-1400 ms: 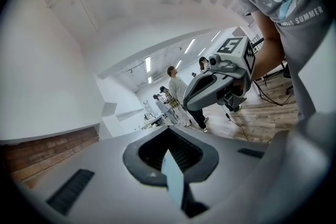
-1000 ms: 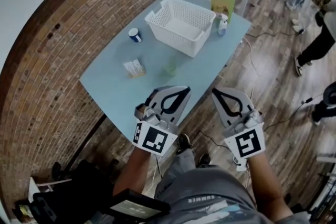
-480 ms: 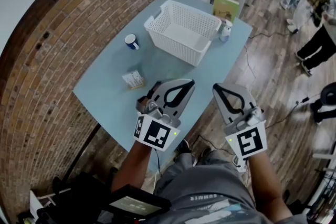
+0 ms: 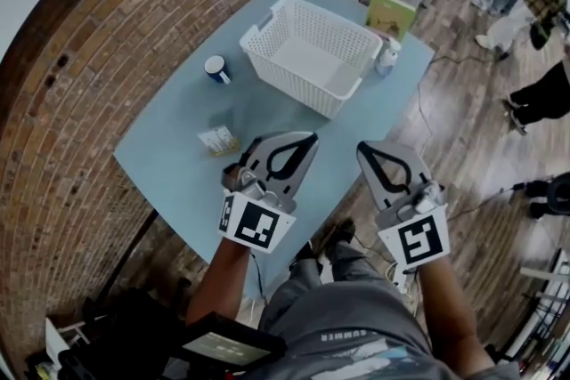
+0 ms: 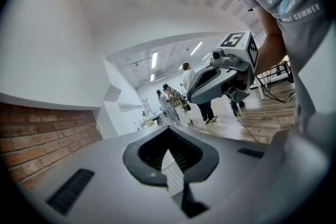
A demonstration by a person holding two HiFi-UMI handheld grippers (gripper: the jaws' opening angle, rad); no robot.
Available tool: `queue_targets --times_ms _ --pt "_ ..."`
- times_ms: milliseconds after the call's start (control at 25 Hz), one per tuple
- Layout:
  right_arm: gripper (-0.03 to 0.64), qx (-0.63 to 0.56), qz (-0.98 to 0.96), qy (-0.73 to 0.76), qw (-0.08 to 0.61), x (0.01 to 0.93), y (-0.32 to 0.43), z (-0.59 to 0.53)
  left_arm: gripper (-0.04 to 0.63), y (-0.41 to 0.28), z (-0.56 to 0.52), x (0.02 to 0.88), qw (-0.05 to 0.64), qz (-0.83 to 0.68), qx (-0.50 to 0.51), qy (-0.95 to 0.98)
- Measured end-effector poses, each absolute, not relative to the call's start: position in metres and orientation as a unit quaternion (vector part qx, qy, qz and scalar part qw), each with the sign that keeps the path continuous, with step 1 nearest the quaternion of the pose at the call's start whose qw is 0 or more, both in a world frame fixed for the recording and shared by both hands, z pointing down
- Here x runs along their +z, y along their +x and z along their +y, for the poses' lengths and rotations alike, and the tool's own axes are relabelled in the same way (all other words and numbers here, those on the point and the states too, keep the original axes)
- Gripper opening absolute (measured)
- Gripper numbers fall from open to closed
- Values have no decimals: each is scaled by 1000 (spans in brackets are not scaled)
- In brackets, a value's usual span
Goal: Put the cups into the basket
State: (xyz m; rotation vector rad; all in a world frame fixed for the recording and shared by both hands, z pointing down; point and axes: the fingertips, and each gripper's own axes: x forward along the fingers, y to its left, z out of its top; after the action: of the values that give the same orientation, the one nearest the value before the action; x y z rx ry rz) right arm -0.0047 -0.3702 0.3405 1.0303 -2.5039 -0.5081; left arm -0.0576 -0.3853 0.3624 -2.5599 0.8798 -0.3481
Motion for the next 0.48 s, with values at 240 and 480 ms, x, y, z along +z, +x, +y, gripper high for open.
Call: queue_targets --times_ms 240,480 --pt "12 -177 -907 339 179 345 9 -402 0 -59 -417 386 181 349 -166 -904" --pt "12 -190 -915 320 157 335 39 -425 0 -55 -439 416 155 375 -221 -887"
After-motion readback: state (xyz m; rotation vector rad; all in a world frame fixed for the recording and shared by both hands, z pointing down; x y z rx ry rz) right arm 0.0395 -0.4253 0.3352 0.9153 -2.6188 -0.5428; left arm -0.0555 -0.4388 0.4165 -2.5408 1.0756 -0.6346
